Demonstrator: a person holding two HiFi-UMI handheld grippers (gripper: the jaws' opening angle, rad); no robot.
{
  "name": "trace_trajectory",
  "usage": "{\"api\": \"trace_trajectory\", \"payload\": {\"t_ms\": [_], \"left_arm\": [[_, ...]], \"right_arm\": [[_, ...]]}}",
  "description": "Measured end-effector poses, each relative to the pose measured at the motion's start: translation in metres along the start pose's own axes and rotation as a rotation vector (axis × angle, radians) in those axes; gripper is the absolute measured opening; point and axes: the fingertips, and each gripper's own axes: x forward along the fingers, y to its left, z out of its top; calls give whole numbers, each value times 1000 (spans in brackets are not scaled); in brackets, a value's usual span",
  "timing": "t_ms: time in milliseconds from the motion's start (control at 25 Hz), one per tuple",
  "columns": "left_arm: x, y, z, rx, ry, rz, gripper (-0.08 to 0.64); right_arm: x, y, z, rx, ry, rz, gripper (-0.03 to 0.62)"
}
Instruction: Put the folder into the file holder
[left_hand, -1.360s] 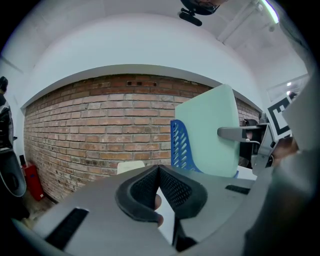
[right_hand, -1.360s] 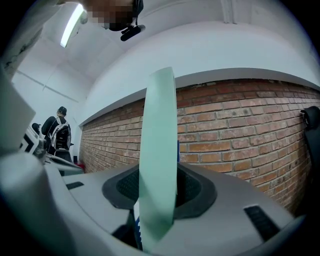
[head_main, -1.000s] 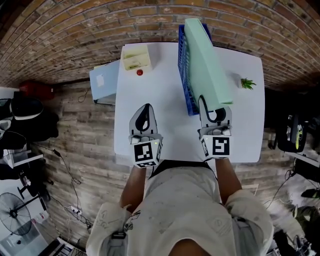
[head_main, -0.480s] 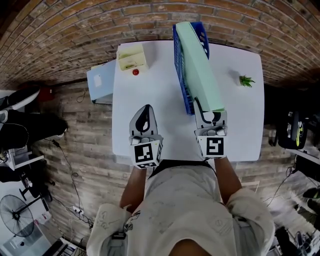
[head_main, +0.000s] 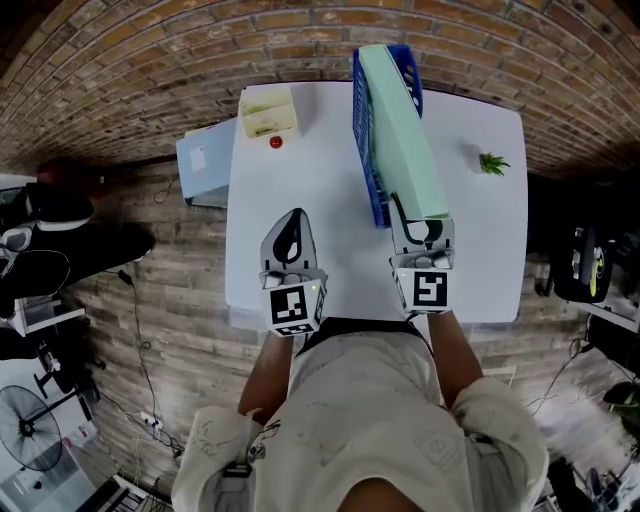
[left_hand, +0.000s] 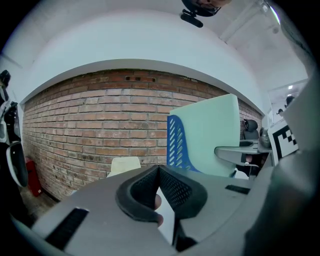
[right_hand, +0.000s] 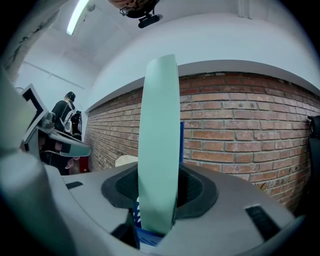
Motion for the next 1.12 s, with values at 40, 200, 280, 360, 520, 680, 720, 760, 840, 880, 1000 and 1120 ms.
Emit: {"api": "trace_trajectory", "payload": {"t_ms": [40,200,280,360,520,680,720,760,840,880,1000,1120], "left_arm": [[-1,0,0,0,-1,-1,12],[-5,0,2,-3,-8,-2,12],[-7,1,3,-4,-15,0,12],[-10,1,5,-6,-21,2,12],[-17,3,9,-7,-34,4,12],[-24,5,14,-12,-55,1,12],[-26,4,16,-12,-61,-1,12],[-28,4,17,-13,-66,-4,12],[-33,1,19,-13,-80,-10,12],[-36,0,21,-13,-88,-13,12],[-43,-2,28,-14,-112,-16,12],[-51,-2,35,-14,-134,-14,12]], "right_arm": [[-1,0,-2,-2,7,0,192],[-1,-4,-3,28,12,-23,202],[0,-6,-3,33,22,-29,210],[1,-8,-3,25,34,-28,219],[-1,-13,7,-12,25,-45,238],[-6,-20,34,-41,-25,-74,265],[-7,-22,40,-52,-40,-81,267],[-9,-23,47,-62,-53,-89,267],[-14,-27,58,-85,-76,-101,268],[-17,-28,65,-96,-89,-107,273],[-26,-31,87,-115,-135,-127,275],[-35,-30,113,-123,-195,-133,276]]}}
